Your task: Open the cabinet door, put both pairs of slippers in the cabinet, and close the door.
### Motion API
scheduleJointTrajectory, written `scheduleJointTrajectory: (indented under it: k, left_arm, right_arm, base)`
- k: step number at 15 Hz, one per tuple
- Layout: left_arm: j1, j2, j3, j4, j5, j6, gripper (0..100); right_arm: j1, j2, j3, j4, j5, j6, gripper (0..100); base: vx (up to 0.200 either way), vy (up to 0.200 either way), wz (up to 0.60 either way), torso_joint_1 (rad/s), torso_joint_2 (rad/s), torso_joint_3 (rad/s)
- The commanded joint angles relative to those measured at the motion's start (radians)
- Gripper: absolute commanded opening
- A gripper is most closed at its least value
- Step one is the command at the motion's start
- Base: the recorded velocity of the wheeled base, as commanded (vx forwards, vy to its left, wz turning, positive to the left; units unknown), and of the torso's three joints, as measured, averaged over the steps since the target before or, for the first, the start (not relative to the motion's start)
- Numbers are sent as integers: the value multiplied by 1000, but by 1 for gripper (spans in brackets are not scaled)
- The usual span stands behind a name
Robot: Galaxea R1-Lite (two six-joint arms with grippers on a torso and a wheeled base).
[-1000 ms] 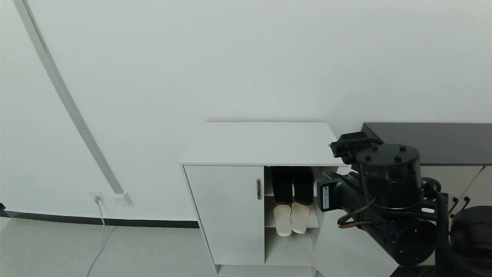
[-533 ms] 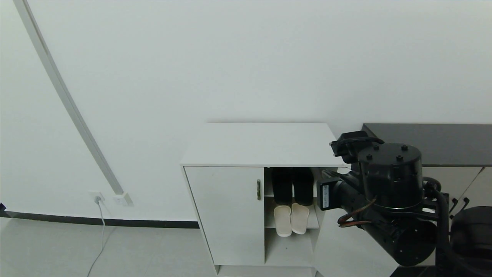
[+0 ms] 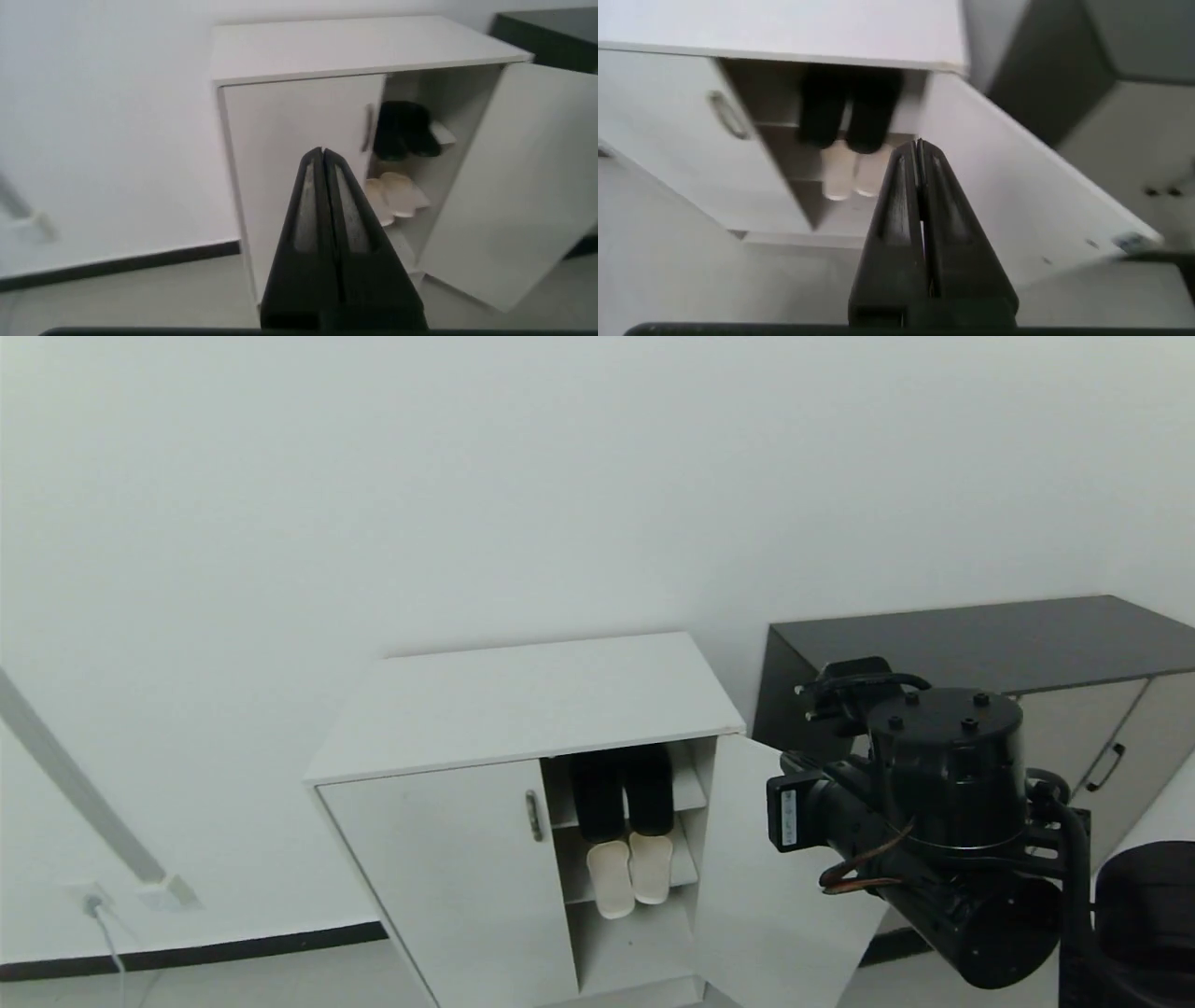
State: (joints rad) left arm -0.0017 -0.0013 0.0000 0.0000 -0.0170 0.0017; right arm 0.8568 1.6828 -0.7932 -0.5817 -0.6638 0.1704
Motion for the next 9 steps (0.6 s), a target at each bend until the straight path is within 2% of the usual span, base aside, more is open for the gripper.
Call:
scheduleJointTrajectory:
  k: [1,7,9]
  left_arm:
    - [0,1,0,0,0,0,0]
    - [0,1,0,0,0,0,0]
    - [0,1,0,0,0,0,0]
  right_arm:
    - [-5,2,0,-1,0,0,0]
    - [-18,14,0,-17,-2,-6,0]
    - [-18,15,0,-17,-2,-6,0]
  base:
    - [0,0,-600,2,7,2]
    - [0,0,0,0,0,0]
    - [-200,0,0,0,2,2]
